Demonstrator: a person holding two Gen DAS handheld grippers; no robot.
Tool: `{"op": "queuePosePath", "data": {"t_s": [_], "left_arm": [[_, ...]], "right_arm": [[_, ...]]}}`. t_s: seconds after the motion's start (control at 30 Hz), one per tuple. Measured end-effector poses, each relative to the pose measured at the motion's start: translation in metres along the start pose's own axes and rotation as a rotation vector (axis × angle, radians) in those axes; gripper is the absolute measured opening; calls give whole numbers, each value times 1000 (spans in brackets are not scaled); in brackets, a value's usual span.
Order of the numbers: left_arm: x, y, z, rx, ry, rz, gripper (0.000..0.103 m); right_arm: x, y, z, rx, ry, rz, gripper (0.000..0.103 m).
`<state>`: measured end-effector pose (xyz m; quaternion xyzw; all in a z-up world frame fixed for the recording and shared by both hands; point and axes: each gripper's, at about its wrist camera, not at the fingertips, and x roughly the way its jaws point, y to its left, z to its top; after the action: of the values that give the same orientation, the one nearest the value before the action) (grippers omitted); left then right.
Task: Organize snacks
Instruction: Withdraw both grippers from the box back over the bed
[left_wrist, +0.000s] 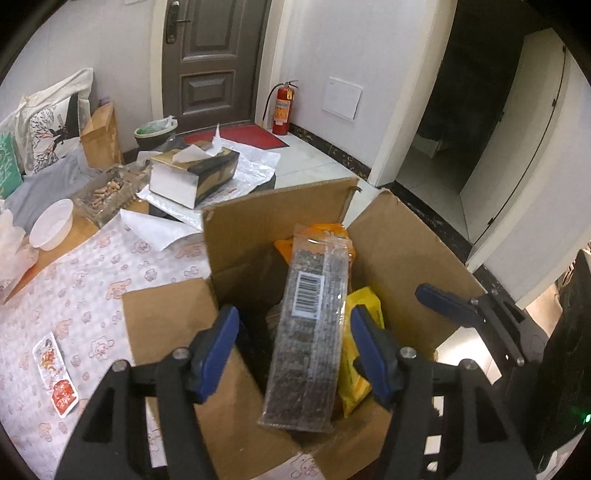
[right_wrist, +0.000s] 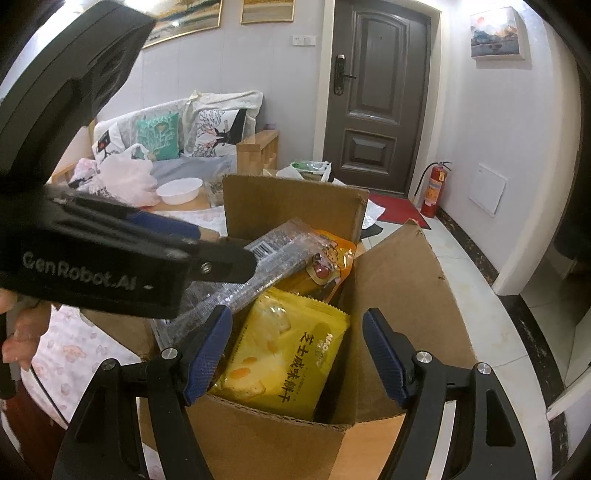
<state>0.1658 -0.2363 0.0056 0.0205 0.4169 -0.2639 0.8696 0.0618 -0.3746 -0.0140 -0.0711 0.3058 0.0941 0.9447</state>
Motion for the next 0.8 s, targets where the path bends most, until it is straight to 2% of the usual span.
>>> {"op": "queuePosePath", "data": {"t_s": [0.2,0.33,0.5,0.63,0.8], "left_arm": [[-27,19,-5,-21,-44,15,60],[-44,31,-10,-34,-71,26,60],[-58,51,-21,-49,-90,45,60],[-67,71,-35,-64,-95,52,60],[-83,101,-54,-102,-122,57,60]], "right_arm": [[0,8,6,6,-14,43,71],[18,23,18,-11,0,57,73],[43,40,25,-52,40,-3,73],[48,39,22,-91,75,-85,73],[41,36,21,-73,87,-88,73]]}}
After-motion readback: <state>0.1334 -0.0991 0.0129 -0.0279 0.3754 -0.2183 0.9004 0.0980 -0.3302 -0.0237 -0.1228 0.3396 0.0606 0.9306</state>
